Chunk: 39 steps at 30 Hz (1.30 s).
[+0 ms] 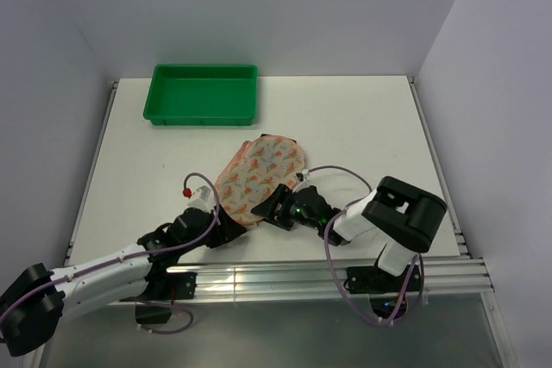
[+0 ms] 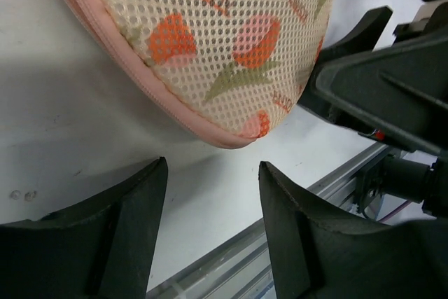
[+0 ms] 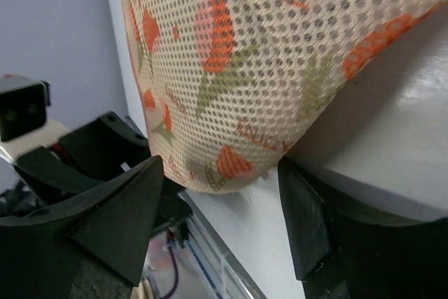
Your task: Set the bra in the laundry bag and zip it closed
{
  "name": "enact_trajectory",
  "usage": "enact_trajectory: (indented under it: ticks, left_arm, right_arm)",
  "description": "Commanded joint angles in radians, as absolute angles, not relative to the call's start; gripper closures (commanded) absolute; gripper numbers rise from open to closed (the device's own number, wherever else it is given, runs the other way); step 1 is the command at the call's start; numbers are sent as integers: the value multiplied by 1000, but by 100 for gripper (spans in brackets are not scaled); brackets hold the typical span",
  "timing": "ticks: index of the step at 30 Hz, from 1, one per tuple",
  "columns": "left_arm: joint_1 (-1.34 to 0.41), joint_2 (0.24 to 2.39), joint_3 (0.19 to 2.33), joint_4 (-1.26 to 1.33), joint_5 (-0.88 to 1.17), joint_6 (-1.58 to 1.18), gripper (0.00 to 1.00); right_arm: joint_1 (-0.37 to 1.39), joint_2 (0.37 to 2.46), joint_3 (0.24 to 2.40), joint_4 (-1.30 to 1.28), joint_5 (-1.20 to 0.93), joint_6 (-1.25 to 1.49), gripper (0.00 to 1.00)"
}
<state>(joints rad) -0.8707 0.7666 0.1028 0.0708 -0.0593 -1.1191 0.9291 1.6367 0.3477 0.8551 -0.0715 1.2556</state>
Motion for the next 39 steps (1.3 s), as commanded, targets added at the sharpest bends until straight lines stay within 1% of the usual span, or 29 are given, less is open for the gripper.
enact_trajectory:
  ticks: [1, 2, 3, 4, 6, 8, 9, 12, 13, 14, 15, 17, 18, 21, 23, 29, 31, 34, 35, 37, 39]
  left_arm:
    - [-894, 808, 149, 150, -75, -1095, 39]
    - [-902, 818, 152, 161, -78, -1089, 40]
    - [-905, 842, 155, 172, -81, -1074, 41]
    - [-908, 857, 164, 179, -81, -1066, 42]
    - [-914, 905, 176, 198, -84, -1048, 44]
    - [-922, 937, 198, 224, -86, -1029, 46]
    - [-926, 971, 205, 229, -90, -1019, 50]
    - [-948, 1023, 227, 261, -103, -1009, 55]
    - [-954, 1035, 235, 270, -107, -1008, 56]
    - [-968, 1046, 238, 279, -112, -1006, 57]
    - [-974, 1066, 244, 287, -118, -1006, 61]
    - [-997, 1080, 258, 294, -140, -1002, 64]
    - [-1008, 1092, 264, 298, -146, -994, 67]
    - [-1037, 1109, 287, 296, -181, -982, 72]
    - [-1054, 1115, 294, 291, -221, -977, 74]
    - [-1094, 1147, 325, 236, -301, -988, 76]
    - [-1107, 1134, 324, 216, -337, -994, 77]
    - [-1123, 1115, 316, 178, -376, -1003, 76]
    - [-1127, 1111, 311, 169, -383, -1011, 73]
    - [-1131, 1098, 301, 166, -393, -1011, 70]
    - [-1132, 1094, 301, 169, -399, -1008, 64]
  right_arm:
    - [914, 1698, 339, 955, -45, 1330, 27]
    - [914, 1709, 328, 971, -41, 1338, 30]
    - [910, 1716, 322, 989, -46, 1342, 39]
    - [907, 1724, 319, 1006, -51, 1345, 44]
    - [900, 1740, 316, 1028, -55, 1347, 47]
    - [900, 1744, 321, 1029, -63, 1332, 58]
    - [900, 1743, 321, 1031, -63, 1328, 61]
    - [900, 1730, 316, 1025, -52, 1312, 61]
    - [902, 1720, 314, 1019, -48, 1305, 67]
    - [902, 1717, 311, 1019, -43, 1302, 70]
    - [903, 1715, 311, 1017, -41, 1301, 76]
    - [905, 1712, 319, 1012, -43, 1298, 81]
    - [908, 1712, 319, 1011, -44, 1298, 84]
    - [910, 1713, 327, 1012, -49, 1304, 95]
    - [913, 1713, 331, 1009, -48, 1305, 97]
    - [914, 1698, 330, 1020, -64, 1319, 97]
    - [914, 1672, 331, 999, -63, 1313, 99]
    - [914, 1629, 350, 930, -63, 1307, 100]
    - [914, 1618, 350, 920, -66, 1308, 100]
    - [913, 1589, 354, 890, -64, 1309, 100]
    - [913, 1571, 362, 862, -64, 1304, 100]
